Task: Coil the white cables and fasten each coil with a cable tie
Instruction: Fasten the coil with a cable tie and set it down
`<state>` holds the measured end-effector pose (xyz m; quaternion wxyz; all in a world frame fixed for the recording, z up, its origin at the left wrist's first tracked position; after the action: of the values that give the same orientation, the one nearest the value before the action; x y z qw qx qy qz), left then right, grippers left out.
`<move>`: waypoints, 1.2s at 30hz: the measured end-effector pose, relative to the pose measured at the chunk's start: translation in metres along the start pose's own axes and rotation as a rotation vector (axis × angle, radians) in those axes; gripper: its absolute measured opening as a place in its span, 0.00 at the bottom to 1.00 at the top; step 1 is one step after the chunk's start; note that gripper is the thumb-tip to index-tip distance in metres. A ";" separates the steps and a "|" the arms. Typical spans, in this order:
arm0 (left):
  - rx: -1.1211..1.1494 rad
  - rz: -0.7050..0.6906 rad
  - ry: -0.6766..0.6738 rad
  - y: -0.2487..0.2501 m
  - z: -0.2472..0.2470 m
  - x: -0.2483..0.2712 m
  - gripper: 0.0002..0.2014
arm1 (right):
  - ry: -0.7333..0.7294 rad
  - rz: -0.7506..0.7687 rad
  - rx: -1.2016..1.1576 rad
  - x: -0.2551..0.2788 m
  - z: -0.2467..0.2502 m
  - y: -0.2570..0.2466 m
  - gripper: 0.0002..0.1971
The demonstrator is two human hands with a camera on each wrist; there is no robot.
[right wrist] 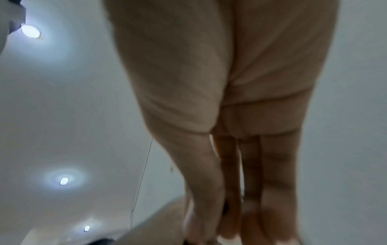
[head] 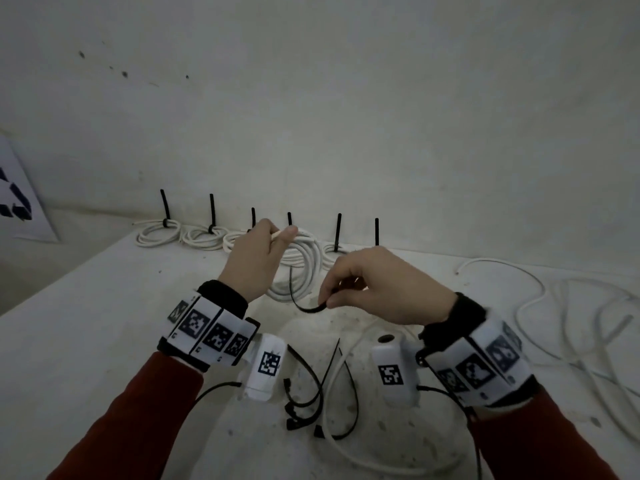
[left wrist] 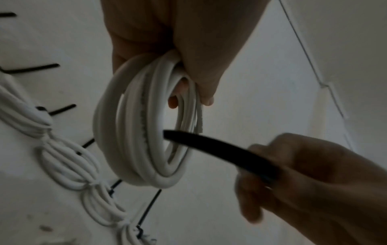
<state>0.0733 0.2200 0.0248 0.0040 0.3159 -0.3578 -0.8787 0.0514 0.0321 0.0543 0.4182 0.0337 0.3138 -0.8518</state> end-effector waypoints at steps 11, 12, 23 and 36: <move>0.262 -0.004 -0.153 0.039 -0.007 0.020 0.17 | 0.521 0.200 0.151 0.006 0.019 0.000 0.05; 0.241 -0.018 -0.178 0.040 -0.007 0.021 0.17 | 0.524 0.219 0.140 0.007 0.019 -0.002 0.05; 0.371 -0.122 -0.385 0.048 -0.012 0.029 0.20 | 0.507 0.021 -0.328 0.014 0.035 -0.001 0.09; 0.788 0.040 -0.554 0.059 -0.017 0.041 0.11 | 0.552 -0.454 -0.682 0.013 0.038 0.026 0.16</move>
<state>0.0369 0.1556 0.0300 -0.1945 0.0407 -0.6571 -0.7271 0.0698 -0.0098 0.0674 0.1105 0.0498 0.6733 -0.7294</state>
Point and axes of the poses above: each hand's wrist, its own x-axis away from the middle knuckle, its own z-axis out of the back of the hand, y = z × x, the point moved 3 cm from there along -x, towards the middle knuckle, and after that the axes turned 8 degrees about y, right-handed, at the moved point
